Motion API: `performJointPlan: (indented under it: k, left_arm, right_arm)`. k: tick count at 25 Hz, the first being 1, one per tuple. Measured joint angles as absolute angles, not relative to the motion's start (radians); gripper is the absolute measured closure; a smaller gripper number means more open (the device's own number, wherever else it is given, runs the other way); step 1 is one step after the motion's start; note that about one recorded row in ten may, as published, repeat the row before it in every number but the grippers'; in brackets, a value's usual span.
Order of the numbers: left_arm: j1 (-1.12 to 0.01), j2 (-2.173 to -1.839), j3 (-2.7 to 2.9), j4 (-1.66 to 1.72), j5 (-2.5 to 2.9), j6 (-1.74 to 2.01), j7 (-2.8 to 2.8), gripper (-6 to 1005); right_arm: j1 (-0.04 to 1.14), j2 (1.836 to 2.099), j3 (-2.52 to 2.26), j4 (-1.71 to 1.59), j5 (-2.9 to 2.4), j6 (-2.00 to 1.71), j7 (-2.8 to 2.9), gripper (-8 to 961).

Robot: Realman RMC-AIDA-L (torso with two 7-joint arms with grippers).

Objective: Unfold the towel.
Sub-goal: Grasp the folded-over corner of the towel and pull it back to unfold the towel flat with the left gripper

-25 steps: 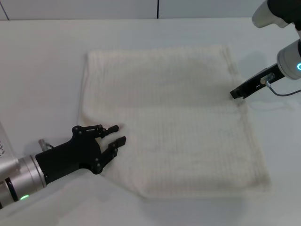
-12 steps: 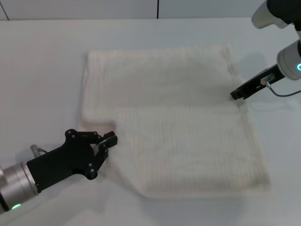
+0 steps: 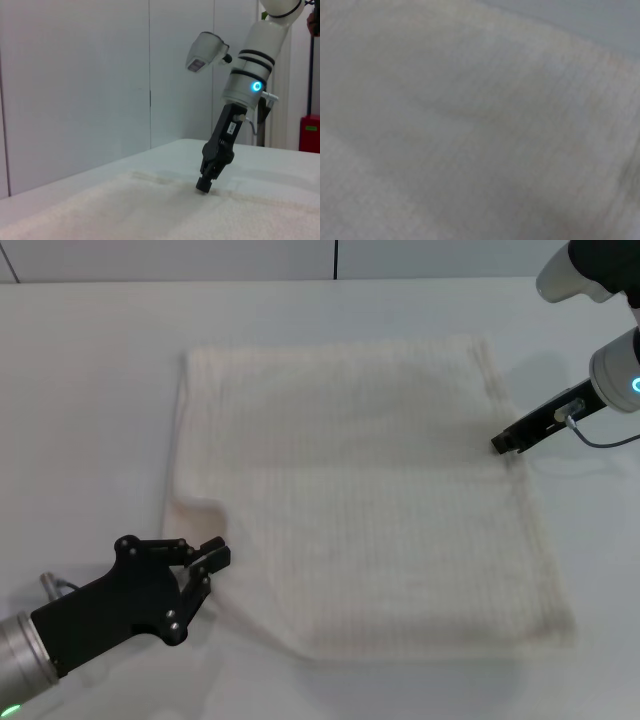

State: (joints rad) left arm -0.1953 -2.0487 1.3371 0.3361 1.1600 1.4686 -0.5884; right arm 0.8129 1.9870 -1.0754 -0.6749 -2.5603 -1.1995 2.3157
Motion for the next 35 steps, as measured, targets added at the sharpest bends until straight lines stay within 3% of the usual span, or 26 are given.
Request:
performJointPlan:
  k: [28,33,35]
  left_arm:
    - [-0.111,-2.035,1.319,0.324,1.159,1.527,-0.56,894]
    - [-0.102,-2.026,1.298,0.324,1.161,1.541,-0.564,676]
    - [-0.097,-2.021,1.268,0.324,1.159,1.547,-0.565,638]
  right_arm:
    - [0.823,1.998,-1.077,-0.675,-2.56,-1.203,2.334,954]
    - [0.825,1.998,-1.077,-0.675,-2.56,-1.205,2.341,954]
    - [0.826,1.998,-1.077,-0.675,-2.56,-1.205,2.341,954]
